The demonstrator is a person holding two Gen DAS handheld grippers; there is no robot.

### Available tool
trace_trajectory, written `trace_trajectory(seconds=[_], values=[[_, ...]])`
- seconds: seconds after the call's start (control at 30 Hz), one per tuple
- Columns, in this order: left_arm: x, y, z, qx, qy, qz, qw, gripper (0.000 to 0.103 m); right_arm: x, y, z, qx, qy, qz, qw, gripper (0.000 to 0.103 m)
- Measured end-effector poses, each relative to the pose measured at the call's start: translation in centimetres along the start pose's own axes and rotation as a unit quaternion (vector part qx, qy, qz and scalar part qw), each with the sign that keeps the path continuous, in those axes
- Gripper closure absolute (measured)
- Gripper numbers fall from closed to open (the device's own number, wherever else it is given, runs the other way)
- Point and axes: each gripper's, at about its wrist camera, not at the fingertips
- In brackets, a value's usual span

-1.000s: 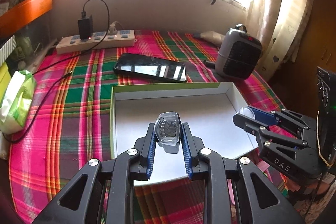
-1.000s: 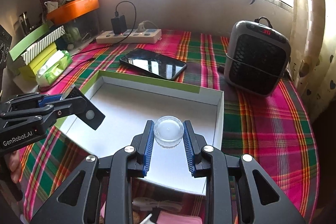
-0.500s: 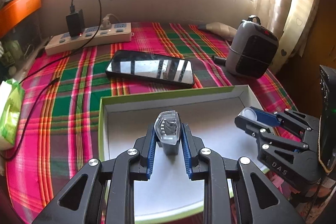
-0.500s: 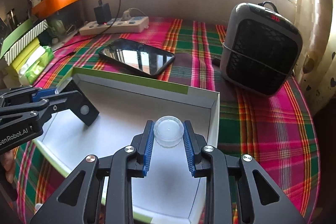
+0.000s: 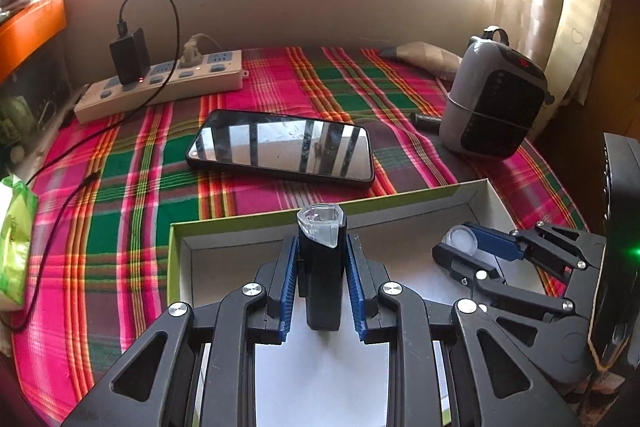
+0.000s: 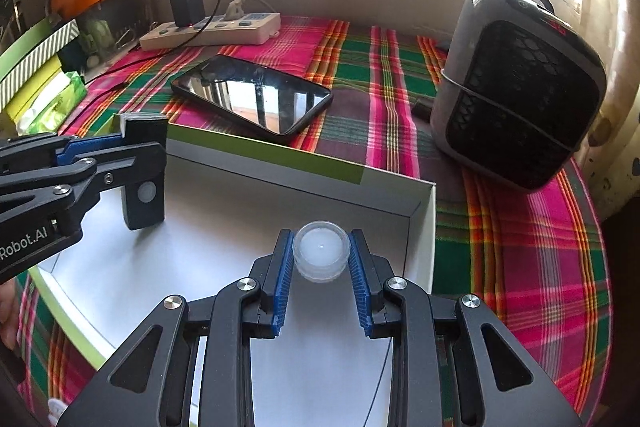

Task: Organize objects
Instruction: 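Lower black block into green box with left tool while right tool lowers cup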

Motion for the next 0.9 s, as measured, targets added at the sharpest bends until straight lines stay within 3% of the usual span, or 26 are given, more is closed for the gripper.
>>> trace_trajectory(seconds=[0.9], values=[[0.3, 1.3, 0.9, -0.006, 0.018, -0.025, 0.9995, 0.081, 0.0, 0.0, -0.3, 0.005, -0.002, -0.001, 1.0, 0.074]])
Point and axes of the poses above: each gripper's, at about its wrist camera, not at the fingertips, and y roughly the way its jaws point, z to its right, x to its underside, and after that the axes turned 11 degrees about x, right-handed
